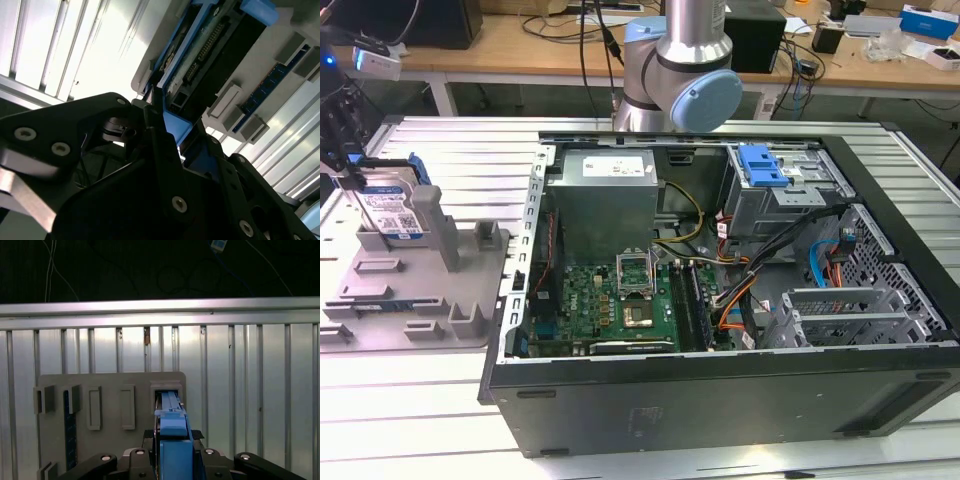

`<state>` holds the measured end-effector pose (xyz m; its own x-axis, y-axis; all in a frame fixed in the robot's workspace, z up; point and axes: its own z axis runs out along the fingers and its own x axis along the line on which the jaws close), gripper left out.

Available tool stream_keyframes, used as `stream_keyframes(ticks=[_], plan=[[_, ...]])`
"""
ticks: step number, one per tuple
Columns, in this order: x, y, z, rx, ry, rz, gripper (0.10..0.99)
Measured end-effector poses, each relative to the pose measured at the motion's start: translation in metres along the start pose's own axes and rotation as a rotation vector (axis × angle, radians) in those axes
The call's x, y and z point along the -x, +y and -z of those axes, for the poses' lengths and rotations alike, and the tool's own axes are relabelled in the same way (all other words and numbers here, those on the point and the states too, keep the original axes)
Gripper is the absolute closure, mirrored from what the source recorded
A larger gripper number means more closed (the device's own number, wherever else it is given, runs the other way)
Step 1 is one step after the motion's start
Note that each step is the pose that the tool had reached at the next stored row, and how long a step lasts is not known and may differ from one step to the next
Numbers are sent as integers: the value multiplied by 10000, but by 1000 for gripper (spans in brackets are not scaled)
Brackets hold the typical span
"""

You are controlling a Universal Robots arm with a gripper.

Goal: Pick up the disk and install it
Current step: 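Pick up the disk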

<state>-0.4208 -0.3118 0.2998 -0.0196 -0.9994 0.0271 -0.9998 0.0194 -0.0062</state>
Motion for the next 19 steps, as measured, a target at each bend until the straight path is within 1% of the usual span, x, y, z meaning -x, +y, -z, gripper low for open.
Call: stream_keyframes(ticks=[5,9,11,13,14,16,17,18,19], plan=[[0,0,3,-3,-2,-1,722],[-2,-1,82,-2,-1,0,722],[-4,-1,137,0,-1,0,722],[-6,-1,211,-1,0,0,722],[-8,-2,297,0,0,-1,722],[-11,-2,390,-1,0,0,722],[-13,-3,458,0,-1,0,722],[-14,-3,499,-1,-1,-1,722],[-16,-4,587,-1,-1,-1,722]])
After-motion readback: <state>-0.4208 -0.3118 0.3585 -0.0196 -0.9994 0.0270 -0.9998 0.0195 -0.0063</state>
